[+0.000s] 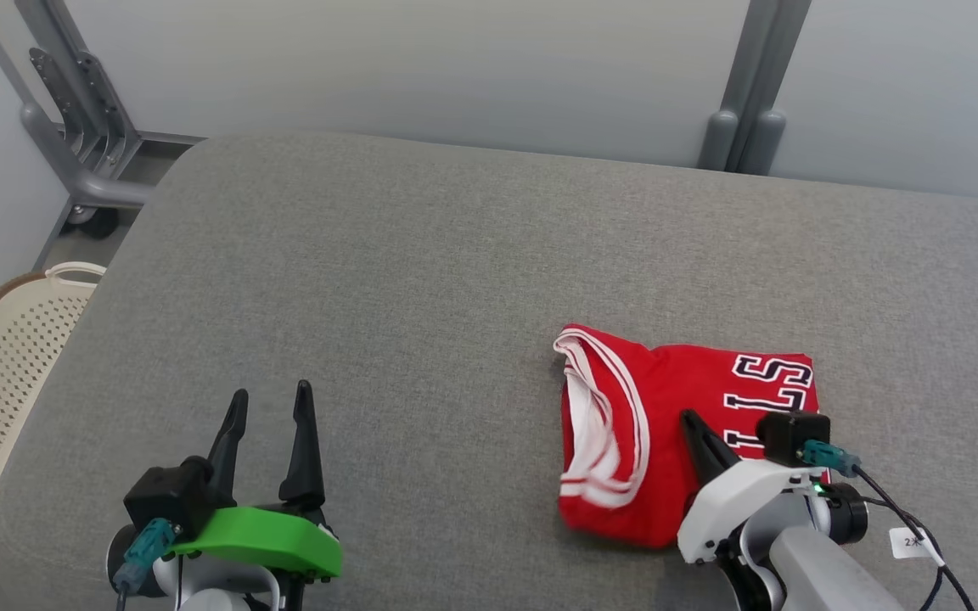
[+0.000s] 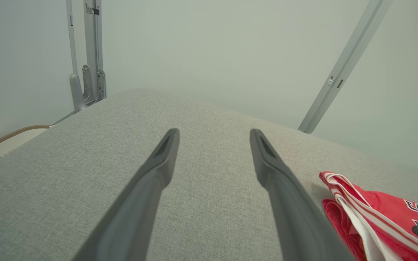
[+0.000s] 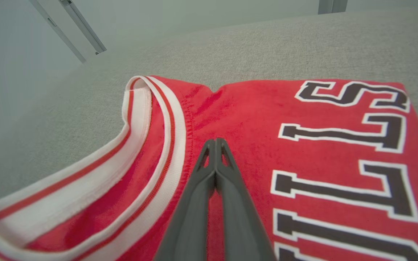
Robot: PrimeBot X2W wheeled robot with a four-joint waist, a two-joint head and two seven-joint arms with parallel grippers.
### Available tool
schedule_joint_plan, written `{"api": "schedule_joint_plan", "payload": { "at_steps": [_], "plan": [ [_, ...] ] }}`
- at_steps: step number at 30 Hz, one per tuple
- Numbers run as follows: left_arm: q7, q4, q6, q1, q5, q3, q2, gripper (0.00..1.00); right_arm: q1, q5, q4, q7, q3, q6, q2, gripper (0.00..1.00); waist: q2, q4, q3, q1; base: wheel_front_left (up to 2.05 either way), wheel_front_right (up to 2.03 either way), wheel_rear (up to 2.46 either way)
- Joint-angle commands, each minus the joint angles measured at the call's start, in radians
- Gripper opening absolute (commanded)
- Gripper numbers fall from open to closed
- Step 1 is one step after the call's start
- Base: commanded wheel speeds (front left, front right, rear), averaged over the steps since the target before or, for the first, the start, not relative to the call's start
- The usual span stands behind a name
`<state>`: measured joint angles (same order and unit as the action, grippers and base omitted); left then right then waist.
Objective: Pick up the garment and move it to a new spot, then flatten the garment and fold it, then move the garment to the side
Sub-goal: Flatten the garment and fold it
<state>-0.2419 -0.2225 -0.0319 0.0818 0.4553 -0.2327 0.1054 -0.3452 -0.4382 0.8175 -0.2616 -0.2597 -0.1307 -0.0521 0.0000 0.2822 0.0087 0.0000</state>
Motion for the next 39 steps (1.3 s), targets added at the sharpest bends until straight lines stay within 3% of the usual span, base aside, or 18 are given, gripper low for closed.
{"api": "schedule_joint_plan", "payload": {
  "at_steps": [1, 10, 24, 26, 28, 29, 30, 33, 39],
  "plan": [
    [0.0, 0.007, -0.005, 0.002, 0.005, 0.001, 0.003, 1.0, -0.009, -0.009, 0.0, -0.003, -0.016, 0.0, -0.003, 0.0, 0.0, 0.013, 0.004, 0.0, 0.0, 0.0, 0.0],
    [-0.004, 0.013, -0.01, 0.01, 0.012, 0.002, 0.006, 1.0, -0.048, -0.078, 0.043, -0.004, -0.223, 0.0, -0.002, 0.0, 0.0, 0.046, 0.016, 0.0, 0.0, 0.0, 0.0],
    [-0.014, 0.025, -0.019, -0.013, 0.019, 0.007, 0.0, 1.0, -0.066, 0.071, -0.152, -0.003, -0.123, 0.0, -0.026, 0.0, 0.0, -0.037, -0.003, 0.0, 0.0, 0.0, 0.0],
    [-0.015, 0.025, -0.019, -0.015, 0.018, 0.005, -0.002, 1.0, -0.057, 0.088, -0.185, -0.003, -0.098, 0.0, -0.037, 0.1, 0.0, -0.055, -0.008, 0.0, 0.0, 0.0, 0.0],
    [-0.015, 0.025, -0.019, -0.017, 0.017, 0.003, -0.003, 1.0, -0.049, 0.105, -0.216, -0.003, -0.072, 0.0, -0.05, 0.31, 0.0, -0.074, -0.014, 0.0, 0.0, 0.0, 0.0],
    [-0.015, 0.025, -0.019, -0.017, 0.017, 0.003, -0.003, 1.0, -0.049, 0.105, -0.216, -0.003, -0.072, 0.0, -0.05, 0.31, 0.0, -0.074, -0.014, 0.0, 0.0, 0.0, 0.0],
    [-0.015, 0.025, -0.021, -0.019, 0.017, 0.003, -0.004, 1.0, -0.044, 0.112, -0.228, -0.003, -0.059, 0.0, -0.055, 0.4, 0.0, -0.084, -0.017, 0.0, 0.0, 0.0, 0.0],
    [-0.016, 0.025, -0.023, -0.023, 0.017, 0.001, -0.006, 1.0, -0.027, 0.134, -0.262, -0.003, -0.009, 0.0, -0.09, 1.0, 0.0, -0.118, -0.026, 0.0, 0.0, 0.0, 0.0],
    [-0.018, 0.028, -0.029, -0.034, 0.02, 0.007, -0.005, 1.0, 0.005, 0.162, -0.298, 0.008, 0.07, 0.0, -0.137, 1.0, 0.0, -0.158, -0.032, 0.0, 0.0, 0.0, 0.0]
  ]
}}
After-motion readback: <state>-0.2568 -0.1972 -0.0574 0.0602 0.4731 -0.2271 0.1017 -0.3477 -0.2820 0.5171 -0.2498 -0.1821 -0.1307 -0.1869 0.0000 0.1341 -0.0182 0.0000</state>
